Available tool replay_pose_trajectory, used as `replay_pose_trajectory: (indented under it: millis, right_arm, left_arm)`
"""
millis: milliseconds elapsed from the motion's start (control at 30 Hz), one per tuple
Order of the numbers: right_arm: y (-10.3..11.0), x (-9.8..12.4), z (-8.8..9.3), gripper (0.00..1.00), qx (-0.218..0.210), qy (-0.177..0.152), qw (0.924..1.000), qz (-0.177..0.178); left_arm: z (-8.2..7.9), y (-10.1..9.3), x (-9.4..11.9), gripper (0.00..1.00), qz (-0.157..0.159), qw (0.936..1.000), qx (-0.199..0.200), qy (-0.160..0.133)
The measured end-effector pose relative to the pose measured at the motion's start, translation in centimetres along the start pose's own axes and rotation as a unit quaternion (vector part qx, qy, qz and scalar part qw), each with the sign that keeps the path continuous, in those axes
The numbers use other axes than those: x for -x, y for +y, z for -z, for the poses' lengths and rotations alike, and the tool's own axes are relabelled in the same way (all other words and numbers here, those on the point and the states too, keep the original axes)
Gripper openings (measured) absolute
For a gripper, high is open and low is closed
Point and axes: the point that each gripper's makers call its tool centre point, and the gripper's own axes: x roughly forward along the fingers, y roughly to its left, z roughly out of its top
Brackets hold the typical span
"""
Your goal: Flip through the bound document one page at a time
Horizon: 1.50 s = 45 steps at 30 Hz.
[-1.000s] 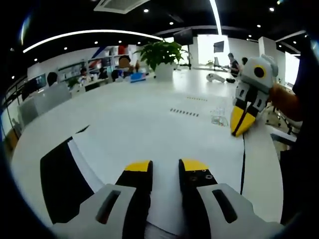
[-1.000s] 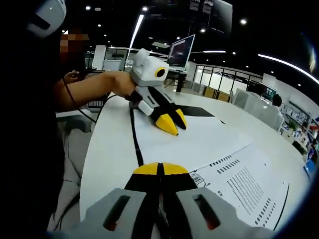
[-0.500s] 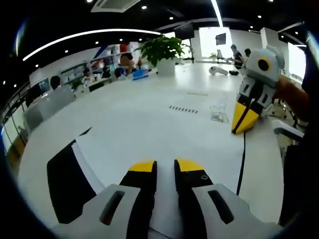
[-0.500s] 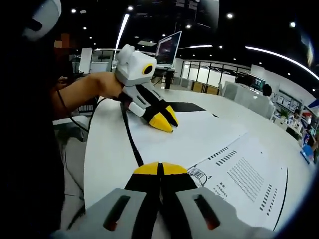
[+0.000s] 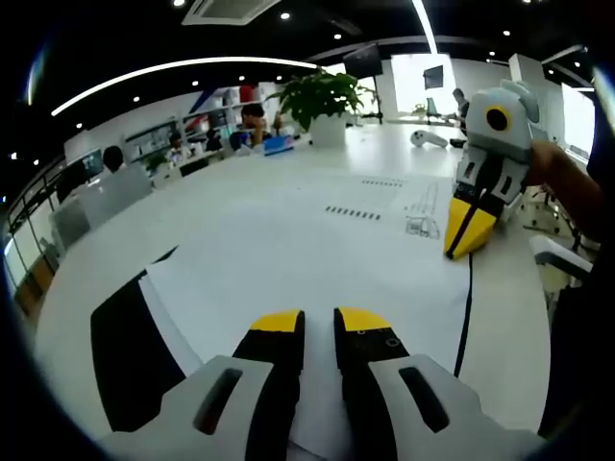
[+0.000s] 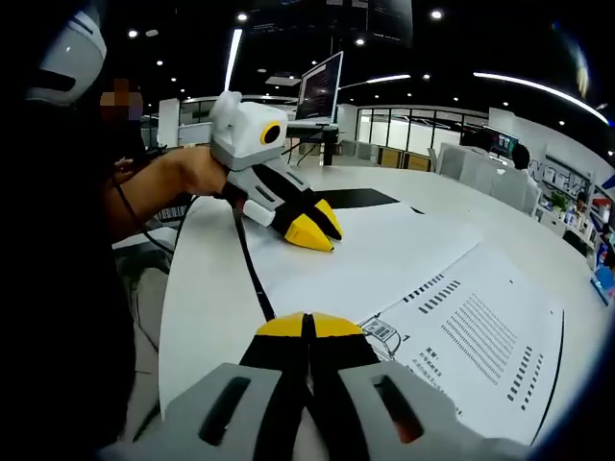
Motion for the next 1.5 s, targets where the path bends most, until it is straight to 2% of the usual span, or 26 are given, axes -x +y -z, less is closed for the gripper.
replay_pose_trajectory:
  millis: [133, 300, 500, 567, 600, 667, 700, 800, 867, 933, 1033, 1133, 1200, 1367, 1500]
  right_arm:
    - [-0.2, 0.1, 0.0, 0.02, -0.030, -0.003, 0.9996, 0.002]
    - [-0.2, 0.0, -0.1, 0.02, -0.045, 0.007, 0.9989, 0.014]
    - [-0.2, 0.0, -0.1, 0.03, -0.048, 0.020, 0.9984, 0.021]
    - [-0.2, 0.0, -0.1, 0.04, -0.055, 0.017, 0.9981, 0.021]
    - [0.0, 0.0, -0.2, 0.06, -0.064, 0.012, 0.9977, 0.017]
    - [0.3, 0.1, -0.3, 0.11, -0.071, 0.005, 0.9974, 0.007]
    - [0.5, 0.1, -0.4, 0.14, -0.076, 0.001, 0.9971, 0.001]
    - [1.1, 0.4, -1.4, 0.21, -0.091, -0.023, 0.9955, -0.012]
    - [1.2, 0.7, -1.9, 0.23, -0.113, -0.038, 0.9928, -0.014]
    - [0.6, 1.2, -2.1, 0.25, -0.126, -0.051, 0.9907, 0.002]
    - [0.0, 2.1, -2.4, 0.28, -0.143, -0.070, 0.9870, 0.023]
    - [-0.1, 3.3, -2.9, 0.29, -0.176, -0.096, 0.9792, 0.029]
    - [-0.1, 4.5, -3.2, 0.32, -0.206, -0.117, 0.9711, 0.030]
    - [-0.9, 7.9, -3.7, 0.33, -0.241, -0.173, 0.9533, 0.056]
    - [-1.9, 10.7, -2.5, 0.33, -0.279, -0.198, 0.9359, 0.084]
  left_arm:
    - [-0.1, 0.0, -0.1, 0.14, 0.000, 1.0000, -0.002, -0.001]
    - [-0.1, 0.3, -0.1, 0.16, 0.003, 0.9999, 0.013, -0.010]
    - [0.1, 2.0, 0.1, 0.34, -0.030, 0.9987, 0.038, -0.013]
    - [-0.1, 2.1, 0.6, 0.32, -0.031, 0.9994, 0.011, -0.006]
    - [-0.3, 2.0, 0.8, 0.30, -0.031, 0.9995, -0.004, -0.008]
    - [-1.0, 1.7, 1.4, 0.30, -0.031, 0.9993, -0.005, -0.021]
    - [-1.9, 1.3, 1.7, 0.30, -0.022, 0.9988, 0.009, -0.043]
    - [-2.9, 0.5, 2.8, 0.30, -0.002, 0.9963, 0.045, -0.074]
    - [-3.1, 0.1, 3.6, 0.30, -0.001, 0.9956, 0.049, -0.079]
    - [-2.9, -0.7, 4.3, 0.32, -0.004, 0.9966, 0.044, -0.069]
    - [-3.2, -1.8, 5.6, 0.37, 0.002, 0.9959, 0.049, -0.076]
    - [-3.1, -2.5, 6.4, 0.38, 0.010, 0.9941, 0.061, -0.089]
    - [-2.6, -2.6, 6.9, 0.38, 0.010, 0.9940, 0.069, -0.084]
    - [-1.9, -2.6, 8.6, 0.39, -0.006, 0.9940, 0.078, -0.077]
    - [-2.5, -3.1, 10.1, 0.40, -0.010, 0.9922, 0.080, -0.095]
